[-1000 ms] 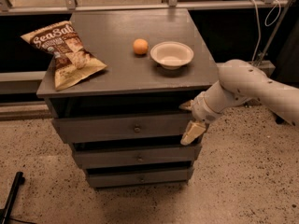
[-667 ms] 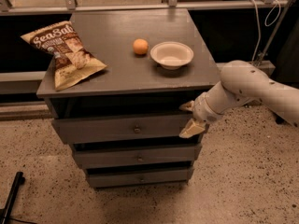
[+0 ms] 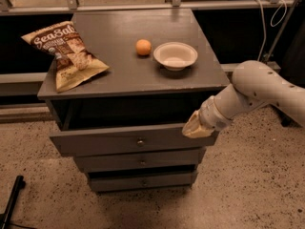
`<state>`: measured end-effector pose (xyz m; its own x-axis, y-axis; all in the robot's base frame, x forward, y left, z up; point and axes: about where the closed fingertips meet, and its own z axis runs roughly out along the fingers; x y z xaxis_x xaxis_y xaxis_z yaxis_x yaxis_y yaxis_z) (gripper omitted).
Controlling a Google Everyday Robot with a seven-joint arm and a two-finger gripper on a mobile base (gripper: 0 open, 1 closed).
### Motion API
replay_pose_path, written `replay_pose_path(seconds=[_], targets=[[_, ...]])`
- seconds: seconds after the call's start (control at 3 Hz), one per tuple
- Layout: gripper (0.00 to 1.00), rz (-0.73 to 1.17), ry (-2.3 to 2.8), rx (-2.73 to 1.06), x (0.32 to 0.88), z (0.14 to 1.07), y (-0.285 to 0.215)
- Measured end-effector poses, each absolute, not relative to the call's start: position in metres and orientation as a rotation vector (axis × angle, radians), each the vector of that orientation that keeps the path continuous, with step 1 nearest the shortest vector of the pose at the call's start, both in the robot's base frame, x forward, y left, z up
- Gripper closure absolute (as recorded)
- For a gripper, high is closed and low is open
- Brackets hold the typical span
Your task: Open top drawer
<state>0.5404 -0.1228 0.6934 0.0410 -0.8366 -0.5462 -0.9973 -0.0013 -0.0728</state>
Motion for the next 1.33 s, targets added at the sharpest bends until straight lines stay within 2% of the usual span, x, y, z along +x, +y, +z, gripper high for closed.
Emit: replay_pose_path(seconds=[0.67, 1.0, 1.33], targets=[[1.00, 0.683, 1.776, -1.984, 0.461, 0.725, -0.097], [1.00, 0.671, 1.755, -1.992, 0.461, 0.739, -0.093], [1.00, 0.609, 1.743, -1.979, 0.484, 0.749, -0.096]])
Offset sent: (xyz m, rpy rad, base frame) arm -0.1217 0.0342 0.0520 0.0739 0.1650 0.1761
